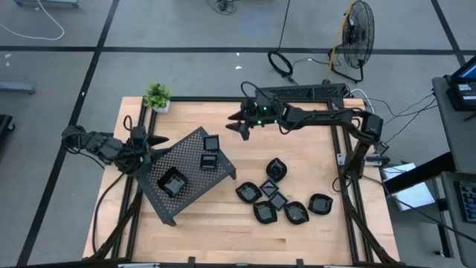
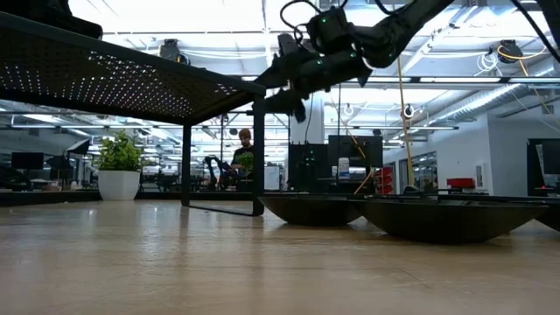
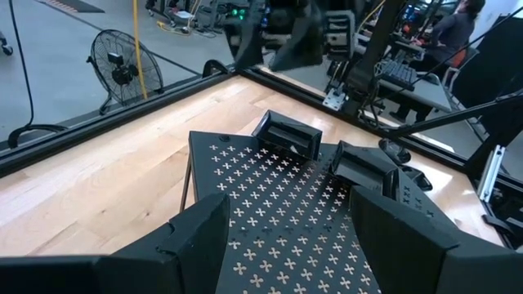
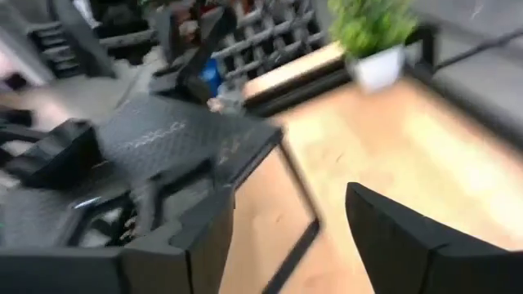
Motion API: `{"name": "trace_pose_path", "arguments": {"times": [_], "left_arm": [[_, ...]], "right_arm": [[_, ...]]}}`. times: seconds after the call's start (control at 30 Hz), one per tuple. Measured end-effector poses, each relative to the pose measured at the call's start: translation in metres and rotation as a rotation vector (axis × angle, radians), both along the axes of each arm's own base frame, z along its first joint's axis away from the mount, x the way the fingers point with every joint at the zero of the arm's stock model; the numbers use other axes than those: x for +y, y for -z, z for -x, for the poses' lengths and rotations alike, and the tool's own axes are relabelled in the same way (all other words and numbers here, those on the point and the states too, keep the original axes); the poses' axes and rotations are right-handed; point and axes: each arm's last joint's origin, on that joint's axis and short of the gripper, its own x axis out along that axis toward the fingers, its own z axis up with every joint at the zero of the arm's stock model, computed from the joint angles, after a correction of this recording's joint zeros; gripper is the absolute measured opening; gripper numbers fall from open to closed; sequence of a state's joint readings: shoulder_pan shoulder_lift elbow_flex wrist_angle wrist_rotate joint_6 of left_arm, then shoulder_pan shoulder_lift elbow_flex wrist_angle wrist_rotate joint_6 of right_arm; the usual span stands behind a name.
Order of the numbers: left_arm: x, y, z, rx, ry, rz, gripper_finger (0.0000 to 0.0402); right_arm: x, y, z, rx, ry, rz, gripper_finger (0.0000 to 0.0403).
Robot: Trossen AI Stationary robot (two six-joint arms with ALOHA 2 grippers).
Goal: Pick & Place Mini shaped plates
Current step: Stack the square plate on top of the square plate on the shelf
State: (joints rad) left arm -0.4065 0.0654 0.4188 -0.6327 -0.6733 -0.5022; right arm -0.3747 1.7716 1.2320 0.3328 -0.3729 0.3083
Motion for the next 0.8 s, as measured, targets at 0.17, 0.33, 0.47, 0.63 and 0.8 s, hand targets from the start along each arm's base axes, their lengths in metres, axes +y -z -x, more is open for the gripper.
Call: {"name": "trace_pose_path", "arguments": {"times": [0.17,0.33,0.47,0.63,0.8], "left_arm": [[0.000,0.000,0.000,0.000,0.000,0.000,0.0255],[0.000,0.000,0.000,0.000,0.000,0.000,0.0255],[0.000,0.000,0.000,0.000,0.000,0.000,0.0255],[0.000,0.000,0.000,0.000,0.000,0.000,0.0255],[0.000,0.000,0.000,0.000,0.000,0.000,0.0255]], "right_arm": [[0.015,0.013,-0.014,-0.021,-0.062,-0.042,0.0243],[0.029,0.022,-0.026,-0.065,-0.099,-0.032,0.0247],[0.032,0.022,-0.028,-0.062,-0.083,-0.027,0.0247],[0.036,0.023,-0.029,-0.057,-0.063,-0.017,0.0247],[0.036,0.026,-0.028,-0.028,-0.064,-0.025,0.0247]]}}
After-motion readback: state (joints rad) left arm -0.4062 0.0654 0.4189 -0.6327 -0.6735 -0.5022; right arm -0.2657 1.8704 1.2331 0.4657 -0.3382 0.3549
